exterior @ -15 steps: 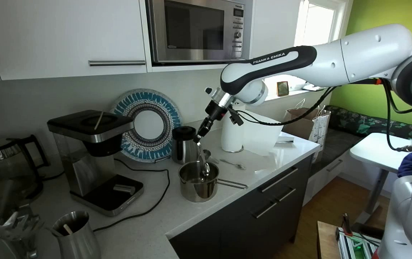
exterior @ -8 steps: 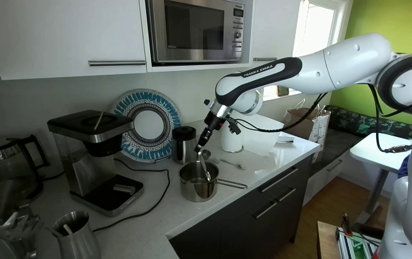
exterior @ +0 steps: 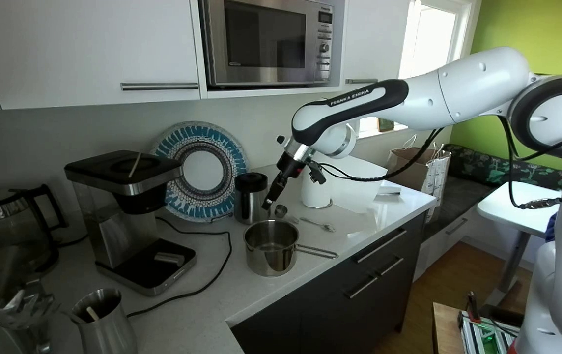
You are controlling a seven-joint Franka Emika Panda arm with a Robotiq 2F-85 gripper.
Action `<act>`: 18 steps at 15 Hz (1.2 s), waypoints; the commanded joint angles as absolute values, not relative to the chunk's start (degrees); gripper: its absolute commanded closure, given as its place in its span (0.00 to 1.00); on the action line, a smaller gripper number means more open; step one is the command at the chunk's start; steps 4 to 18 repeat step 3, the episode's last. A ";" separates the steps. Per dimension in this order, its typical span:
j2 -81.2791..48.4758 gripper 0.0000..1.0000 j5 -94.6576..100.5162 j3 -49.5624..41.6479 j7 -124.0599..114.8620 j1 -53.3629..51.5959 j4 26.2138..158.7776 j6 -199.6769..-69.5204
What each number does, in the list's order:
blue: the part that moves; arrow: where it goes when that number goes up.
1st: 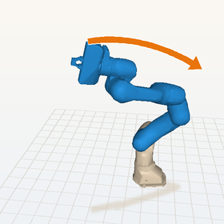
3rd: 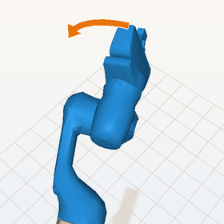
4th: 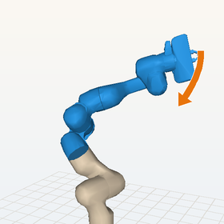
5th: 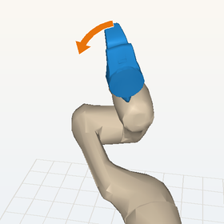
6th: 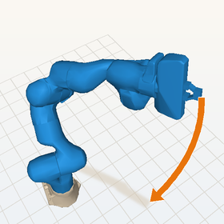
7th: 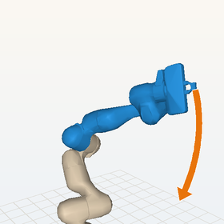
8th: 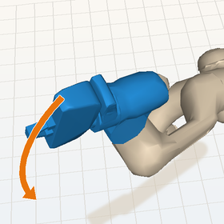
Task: Put the spoons in the pot
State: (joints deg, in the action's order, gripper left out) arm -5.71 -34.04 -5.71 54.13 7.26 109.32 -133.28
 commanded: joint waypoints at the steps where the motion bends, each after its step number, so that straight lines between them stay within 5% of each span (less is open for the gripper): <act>1: -1.68 0.05 -41.67 -4.21 57.94 7.97 108.61 -126.29; 2: -4.18 0.24 -38.10 -4.89 55.52 7.41 108.32 -130.03; 3: -3.27 0.17 -39.53 -4.81 56.10 7.20 107.93 -128.40; 18: -3.27 0.17 -39.53 -4.81 56.10 7.20 107.93 -128.40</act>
